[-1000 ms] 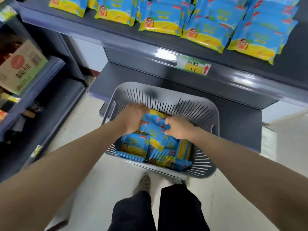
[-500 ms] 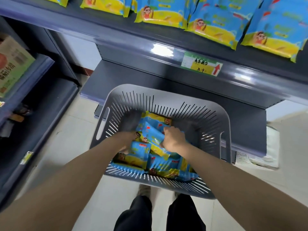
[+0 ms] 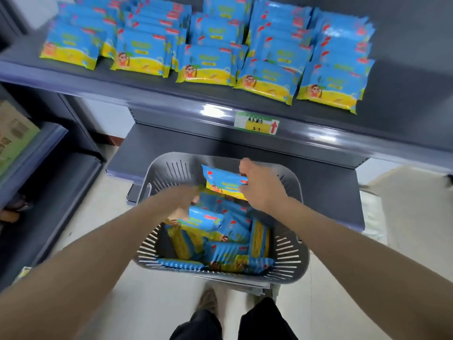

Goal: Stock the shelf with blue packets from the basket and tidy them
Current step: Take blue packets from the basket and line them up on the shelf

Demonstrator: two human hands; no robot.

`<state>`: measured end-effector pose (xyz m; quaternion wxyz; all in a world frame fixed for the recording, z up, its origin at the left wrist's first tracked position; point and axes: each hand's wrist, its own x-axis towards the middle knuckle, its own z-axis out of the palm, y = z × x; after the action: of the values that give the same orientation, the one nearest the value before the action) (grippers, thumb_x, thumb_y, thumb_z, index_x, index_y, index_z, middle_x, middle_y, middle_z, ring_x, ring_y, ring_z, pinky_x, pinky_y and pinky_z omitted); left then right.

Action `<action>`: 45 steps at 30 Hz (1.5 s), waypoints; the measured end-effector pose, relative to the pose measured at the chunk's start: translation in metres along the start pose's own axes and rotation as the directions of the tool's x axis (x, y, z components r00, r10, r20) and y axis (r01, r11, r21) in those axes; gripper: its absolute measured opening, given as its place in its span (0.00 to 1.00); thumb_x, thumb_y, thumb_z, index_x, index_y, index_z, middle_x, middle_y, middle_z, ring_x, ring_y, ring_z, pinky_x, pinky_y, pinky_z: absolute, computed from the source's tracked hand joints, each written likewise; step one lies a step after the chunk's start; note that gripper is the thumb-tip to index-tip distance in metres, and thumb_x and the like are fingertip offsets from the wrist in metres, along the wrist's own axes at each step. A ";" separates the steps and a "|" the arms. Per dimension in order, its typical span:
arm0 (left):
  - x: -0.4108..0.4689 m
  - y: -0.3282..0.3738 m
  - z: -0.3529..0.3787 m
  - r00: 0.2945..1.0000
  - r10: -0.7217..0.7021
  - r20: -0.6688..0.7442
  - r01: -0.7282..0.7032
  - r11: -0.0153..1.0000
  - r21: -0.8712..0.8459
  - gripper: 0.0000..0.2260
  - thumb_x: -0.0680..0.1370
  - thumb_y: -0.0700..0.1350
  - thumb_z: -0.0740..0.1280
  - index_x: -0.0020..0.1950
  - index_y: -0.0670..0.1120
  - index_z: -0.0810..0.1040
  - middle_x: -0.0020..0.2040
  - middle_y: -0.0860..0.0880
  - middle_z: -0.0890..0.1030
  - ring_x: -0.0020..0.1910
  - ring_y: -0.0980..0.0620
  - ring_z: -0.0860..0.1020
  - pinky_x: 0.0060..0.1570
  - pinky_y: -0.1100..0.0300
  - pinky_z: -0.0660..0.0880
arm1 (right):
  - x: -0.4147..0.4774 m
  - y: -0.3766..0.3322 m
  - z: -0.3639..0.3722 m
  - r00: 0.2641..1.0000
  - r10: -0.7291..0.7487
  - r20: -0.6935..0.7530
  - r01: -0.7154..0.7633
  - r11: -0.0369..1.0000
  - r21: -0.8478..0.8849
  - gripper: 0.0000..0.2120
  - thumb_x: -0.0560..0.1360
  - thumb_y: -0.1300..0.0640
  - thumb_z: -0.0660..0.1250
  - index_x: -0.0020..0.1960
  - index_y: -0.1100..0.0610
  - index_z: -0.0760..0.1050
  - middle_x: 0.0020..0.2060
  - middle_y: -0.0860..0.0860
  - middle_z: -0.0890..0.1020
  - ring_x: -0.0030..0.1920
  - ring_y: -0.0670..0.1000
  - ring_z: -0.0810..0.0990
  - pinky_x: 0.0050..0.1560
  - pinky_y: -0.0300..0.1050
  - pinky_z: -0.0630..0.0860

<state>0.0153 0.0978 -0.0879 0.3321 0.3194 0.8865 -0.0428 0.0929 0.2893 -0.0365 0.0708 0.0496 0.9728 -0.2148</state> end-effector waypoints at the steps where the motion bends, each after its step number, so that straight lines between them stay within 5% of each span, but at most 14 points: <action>1: -0.007 0.006 -0.019 0.999 0.021 -0.050 -0.020 1.000 0.020 0.17 0.69 0.40 0.70 0.56 0.45 0.74 0.53 0.45 0.78 0.53 0.44 0.76 0.44 0.59 0.69 | -0.002 -0.002 -0.017 0.999 -0.001 -0.046 0.002 1.000 0.010 0.10 0.73 0.65 0.61 0.48 0.55 0.60 0.37 0.52 0.73 0.39 0.59 0.73 0.34 0.48 0.67; 5: -0.043 0.039 -0.093 0.953 0.124 -0.276 -0.113 0.992 0.054 0.12 0.68 0.43 0.69 0.51 0.48 0.75 0.42 0.51 0.74 0.40 0.50 0.71 0.34 0.59 0.64 | -0.014 0.002 -0.090 0.956 0.023 -0.291 -0.015 0.999 0.031 0.12 0.72 0.62 0.64 0.45 0.54 0.61 0.36 0.51 0.73 0.37 0.55 0.70 0.34 0.45 0.61; 12: -0.077 0.114 -0.196 0.759 0.318 -0.569 -0.331 0.940 0.084 0.10 0.70 0.44 0.71 0.41 0.50 0.69 0.36 0.51 0.73 0.37 0.48 0.72 0.34 0.57 0.67 | -0.026 0.033 -0.209 0.793 0.098 -0.601 -0.007 0.988 0.152 0.13 0.71 0.62 0.67 0.48 0.52 0.65 0.43 0.53 0.78 0.42 0.57 0.75 0.42 0.47 0.71; 19: -0.040 0.199 -0.258 0.602 0.349 -0.718 -0.495 0.869 0.007 0.12 0.70 0.40 0.70 0.39 0.50 0.67 0.36 0.53 0.73 0.38 0.48 0.72 0.36 0.57 0.67 | -0.028 0.124 -0.300 0.702 0.165 -0.693 -0.123 0.986 0.111 0.12 0.70 0.63 0.67 0.51 0.55 0.70 0.43 0.54 0.80 0.44 0.59 0.76 0.44 0.50 0.74; 25: 0.029 0.269 -0.287 0.637 0.304 -0.708 -0.508 0.857 -0.088 0.10 0.71 0.41 0.71 0.42 0.50 0.70 0.36 0.51 0.74 0.34 0.51 0.70 0.32 0.60 0.64 | 0.006 0.221 -0.335 0.765 0.217 -0.606 -0.224 0.972 0.065 0.11 0.71 0.61 0.68 0.51 0.54 0.70 0.43 0.53 0.80 0.47 0.58 0.77 0.54 0.53 0.71; 32: 0.095 0.329 -0.304 0.702 0.320 -0.637 -0.490 0.866 -0.105 0.09 0.71 0.41 0.70 0.42 0.49 0.71 0.38 0.51 0.75 0.38 0.49 0.75 0.37 0.55 0.72 | 0.067 0.313 -0.343 0.860 0.227 -0.457 -0.202 0.974 0.103 0.11 0.70 0.60 0.71 0.51 0.57 0.74 0.45 0.55 0.79 0.42 0.53 0.74 0.42 0.43 0.68; 36: 0.122 0.340 -0.308 0.712 0.301 -0.635 -0.453 0.887 -0.087 0.07 0.72 0.42 0.70 0.46 0.48 0.73 0.37 0.53 0.73 0.40 0.49 0.75 0.34 0.60 0.63 | 0.103 0.341 -0.342 0.901 0.212 -0.379 -0.198 0.977 0.077 0.11 0.71 0.60 0.70 0.52 0.57 0.75 0.47 0.56 0.80 0.43 0.52 0.74 0.42 0.41 0.67; 40: 0.144 0.346 -0.313 0.720 0.274 -0.637 -0.398 0.916 -0.057 0.08 0.73 0.45 0.69 0.49 0.51 0.73 0.42 0.52 0.76 0.47 0.49 0.71 0.51 0.55 0.68 | 0.129 0.355 -0.339 0.921 0.172 -0.350 -0.159 0.985 0.065 0.10 0.72 0.60 0.70 0.53 0.57 0.77 0.49 0.55 0.80 0.47 0.54 0.76 0.44 0.42 0.70; 42: 0.154 0.350 -0.316 0.723 0.262 -0.640 -0.373 0.927 -0.042 0.08 0.74 0.46 0.69 0.50 0.51 0.73 0.43 0.52 0.77 0.47 0.51 0.70 0.63 0.56 0.62 | 0.138 0.359 -0.338 0.922 0.156 -0.354 -0.141 0.988 0.069 0.10 0.72 0.61 0.69 0.53 0.57 0.77 0.50 0.56 0.80 0.50 0.55 0.77 0.48 0.45 0.73; 45: 0.167 0.355 -0.322 0.698 0.246 -0.672 -0.353 0.935 -0.025 0.09 0.74 0.47 0.69 0.53 0.49 0.74 0.44 0.51 0.78 0.47 0.50 0.72 0.65 0.61 0.54 | 0.145 0.362 -0.339 0.911 0.147 -0.385 -0.098 0.985 0.143 0.10 0.72 0.63 0.67 0.53 0.58 0.77 0.51 0.56 0.80 0.50 0.55 0.77 0.51 0.46 0.73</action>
<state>-0.0505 0.5615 0.1078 0.0237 0.4277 0.8823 0.1949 -0.0433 0.7702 0.0962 -0.1159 0.1570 0.9473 -0.2540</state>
